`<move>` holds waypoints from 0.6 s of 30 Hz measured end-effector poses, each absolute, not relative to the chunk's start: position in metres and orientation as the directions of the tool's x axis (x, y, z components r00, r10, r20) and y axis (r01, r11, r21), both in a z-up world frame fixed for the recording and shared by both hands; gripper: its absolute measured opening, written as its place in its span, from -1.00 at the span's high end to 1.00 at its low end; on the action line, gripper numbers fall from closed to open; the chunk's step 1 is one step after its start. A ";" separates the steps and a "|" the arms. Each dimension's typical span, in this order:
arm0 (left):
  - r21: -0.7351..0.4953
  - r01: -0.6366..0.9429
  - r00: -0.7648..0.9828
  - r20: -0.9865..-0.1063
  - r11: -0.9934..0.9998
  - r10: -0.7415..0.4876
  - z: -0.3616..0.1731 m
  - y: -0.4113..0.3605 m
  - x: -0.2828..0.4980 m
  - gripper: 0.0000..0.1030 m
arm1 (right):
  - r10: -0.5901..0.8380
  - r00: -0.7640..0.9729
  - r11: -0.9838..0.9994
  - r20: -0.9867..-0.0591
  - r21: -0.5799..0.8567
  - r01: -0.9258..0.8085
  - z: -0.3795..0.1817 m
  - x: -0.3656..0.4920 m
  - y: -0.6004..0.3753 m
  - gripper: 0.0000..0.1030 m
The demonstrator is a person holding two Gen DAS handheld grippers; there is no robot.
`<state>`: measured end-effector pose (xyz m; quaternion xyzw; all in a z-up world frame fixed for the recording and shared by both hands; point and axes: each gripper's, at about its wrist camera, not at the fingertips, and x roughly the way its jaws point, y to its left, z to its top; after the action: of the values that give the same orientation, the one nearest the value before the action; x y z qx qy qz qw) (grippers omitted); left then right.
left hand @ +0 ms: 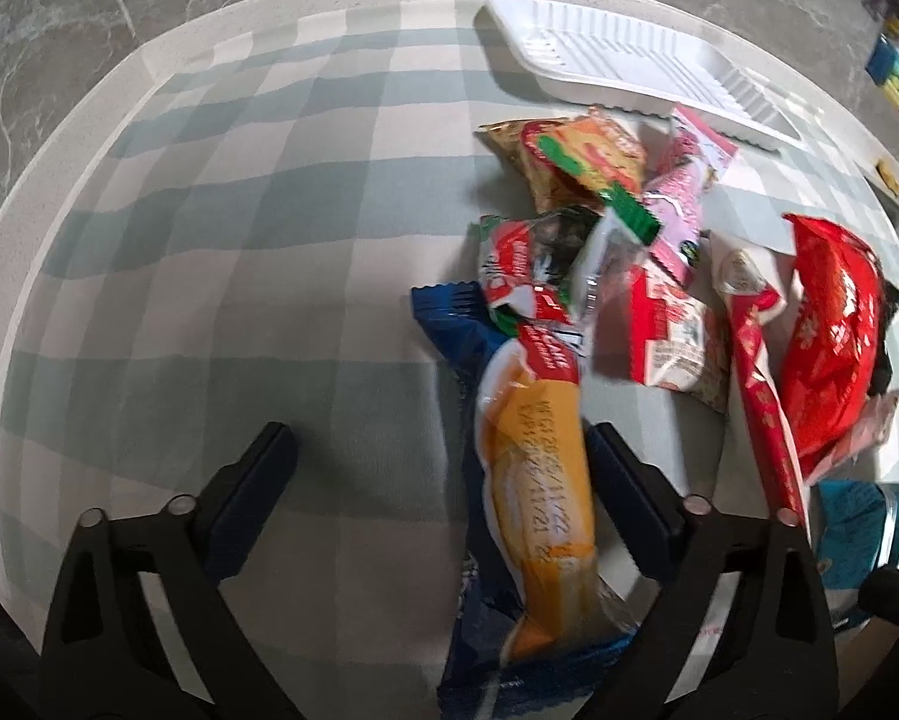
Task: Organize snacks
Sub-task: 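Grasp the blue cake bar with the left tool while the right tool grasps the blue chip bag, then carry both packets into the white tray and open both tools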
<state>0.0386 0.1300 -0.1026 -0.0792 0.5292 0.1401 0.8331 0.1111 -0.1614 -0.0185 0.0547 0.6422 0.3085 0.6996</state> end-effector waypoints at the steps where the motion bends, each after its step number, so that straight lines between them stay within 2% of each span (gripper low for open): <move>1: 0.022 -0.300 0.406 -0.902 0.954 0.148 -0.100 0.127 0.039 -0.57 | 0.476 -0.008 0.816 -0.880 0.445 -0.370 -0.018 0.110 -0.160 -0.74; 2: 0.034 -0.284 0.411 -0.899 0.958 0.153 -0.098 0.124 0.038 -0.36 | 0.470 -0.009 0.815 -0.882 0.438 -0.379 -0.017 0.109 -0.160 -0.57; 3: 0.048 -0.267 0.414 -0.896 0.963 0.159 -0.096 0.121 0.037 -0.15 | 0.495 -0.025 0.802 -0.869 0.467 -0.372 -0.017 0.110 -0.161 -0.11; 4: 0.058 -0.252 0.419 -0.893 0.966 0.163 -0.094 0.118 0.036 0.01 | 0.518 -0.055 0.790 -0.854 0.502 -0.353 -0.020 0.111 -0.162 0.03; 5: 0.044 -0.232 0.426 -0.894 0.972 0.142 -0.093 0.117 0.035 0.47 | 0.518 -0.055 0.791 -0.853 0.503 -0.347 -0.021 0.112 -0.164 0.07; 6: -0.002 -0.227 0.427 -0.899 0.974 0.098 -0.092 0.119 0.035 0.48 | 0.517 -0.055 0.794 -0.854 0.503 -0.342 -0.022 0.113 -0.166 0.15; 13: -0.106 -0.211 0.415 -0.910 0.972 -0.009 -0.083 0.127 0.031 0.50 | 0.554 -0.084 0.778 -0.829 0.550 -0.302 -0.023 0.116 -0.178 0.19; 18: -0.117 -0.179 0.430 -0.902 0.977 -0.029 -0.066 0.127 0.021 0.50 | 0.580 -0.097 0.762 -0.809 0.581 -0.284 -0.016 0.118 -0.193 0.19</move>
<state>0.0206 0.1275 -0.0658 -0.0980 0.5318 0.0446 0.8400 0.1176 -0.1934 -0.0161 0.1114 0.6650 0.3262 0.6626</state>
